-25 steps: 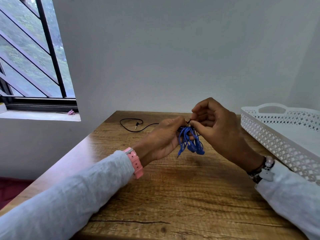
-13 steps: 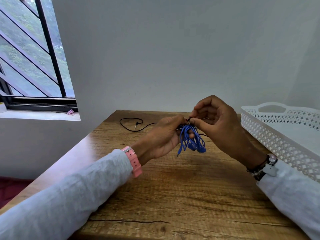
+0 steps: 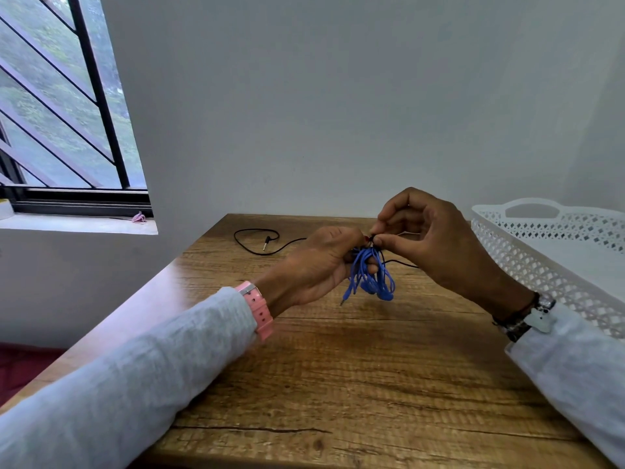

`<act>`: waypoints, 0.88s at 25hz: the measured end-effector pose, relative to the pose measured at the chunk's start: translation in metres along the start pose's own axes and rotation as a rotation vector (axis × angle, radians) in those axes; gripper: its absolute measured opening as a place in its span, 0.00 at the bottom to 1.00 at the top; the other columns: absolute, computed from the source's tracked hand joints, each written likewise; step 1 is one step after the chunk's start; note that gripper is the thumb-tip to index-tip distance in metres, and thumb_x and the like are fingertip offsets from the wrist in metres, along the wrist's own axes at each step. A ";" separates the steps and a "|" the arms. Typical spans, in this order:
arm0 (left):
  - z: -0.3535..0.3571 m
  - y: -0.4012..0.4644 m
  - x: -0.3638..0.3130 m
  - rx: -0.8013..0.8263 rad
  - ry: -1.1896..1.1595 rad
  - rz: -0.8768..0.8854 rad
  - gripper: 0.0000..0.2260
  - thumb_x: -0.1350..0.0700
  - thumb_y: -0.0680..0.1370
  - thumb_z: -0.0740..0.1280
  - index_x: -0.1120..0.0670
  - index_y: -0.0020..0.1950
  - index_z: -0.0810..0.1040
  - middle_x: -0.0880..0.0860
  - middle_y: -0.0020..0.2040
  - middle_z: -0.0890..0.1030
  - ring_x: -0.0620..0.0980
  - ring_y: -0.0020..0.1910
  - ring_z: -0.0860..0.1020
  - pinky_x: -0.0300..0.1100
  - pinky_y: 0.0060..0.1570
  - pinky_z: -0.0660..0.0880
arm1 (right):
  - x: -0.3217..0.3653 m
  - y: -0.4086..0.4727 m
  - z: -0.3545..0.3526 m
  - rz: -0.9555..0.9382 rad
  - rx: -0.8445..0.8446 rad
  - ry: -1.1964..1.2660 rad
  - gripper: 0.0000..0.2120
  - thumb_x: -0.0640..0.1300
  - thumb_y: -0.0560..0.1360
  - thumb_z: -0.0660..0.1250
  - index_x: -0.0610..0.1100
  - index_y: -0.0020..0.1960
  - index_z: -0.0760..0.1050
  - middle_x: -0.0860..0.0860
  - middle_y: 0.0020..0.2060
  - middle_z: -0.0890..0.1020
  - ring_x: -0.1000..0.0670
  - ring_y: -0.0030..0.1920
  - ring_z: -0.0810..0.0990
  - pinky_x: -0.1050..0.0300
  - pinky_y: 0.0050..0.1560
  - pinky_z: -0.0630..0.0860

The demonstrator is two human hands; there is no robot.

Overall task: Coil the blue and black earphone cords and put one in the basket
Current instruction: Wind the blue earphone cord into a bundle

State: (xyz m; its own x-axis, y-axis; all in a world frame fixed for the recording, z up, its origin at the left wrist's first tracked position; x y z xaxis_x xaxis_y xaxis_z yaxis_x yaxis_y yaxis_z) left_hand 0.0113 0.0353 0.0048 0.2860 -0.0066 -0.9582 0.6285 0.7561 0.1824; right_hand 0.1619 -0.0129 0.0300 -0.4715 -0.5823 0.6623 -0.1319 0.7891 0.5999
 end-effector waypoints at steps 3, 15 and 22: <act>0.000 0.000 0.001 0.005 -0.011 0.000 0.08 0.64 0.79 0.56 0.65 0.49 0.74 0.58 0.43 0.76 0.50 0.38 0.74 0.36 0.38 0.77 | -0.001 0.000 0.000 0.020 -0.006 0.026 0.11 0.34 0.68 0.73 0.44 0.47 0.74 0.49 0.40 0.84 0.53 0.42 0.85 0.61 0.47 0.80; 0.004 0.001 0.001 0.020 -0.084 0.041 0.09 0.64 0.79 0.57 0.64 0.46 0.75 0.56 0.40 0.77 0.48 0.37 0.76 0.38 0.41 0.78 | -0.002 0.001 -0.002 0.100 -0.042 0.157 0.10 0.34 0.69 0.72 0.44 0.46 0.75 0.48 0.39 0.84 0.53 0.42 0.85 0.64 0.46 0.80; 0.006 -0.001 -0.003 -0.039 -0.132 0.025 0.10 0.65 0.79 0.56 0.66 0.46 0.75 0.56 0.35 0.81 0.49 0.34 0.78 0.38 0.40 0.79 | 0.000 0.000 0.002 0.081 -0.085 0.154 0.11 0.35 0.69 0.72 0.48 0.46 0.74 0.50 0.40 0.83 0.56 0.41 0.84 0.64 0.45 0.80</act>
State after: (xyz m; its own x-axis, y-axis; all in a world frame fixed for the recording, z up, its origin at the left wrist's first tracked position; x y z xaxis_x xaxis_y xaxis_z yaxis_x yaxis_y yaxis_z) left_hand 0.0141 0.0311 0.0083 0.3957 -0.0717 -0.9156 0.5923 0.7818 0.1948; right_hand 0.1599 -0.0131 0.0290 -0.3377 -0.5459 0.7667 -0.0214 0.8188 0.5736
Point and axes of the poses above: each hand's wrist, its own y-axis towards the middle knuckle, its own z-axis out of the palm, x = y × z, the point moved 1 cm from there along y, towards the middle knuckle
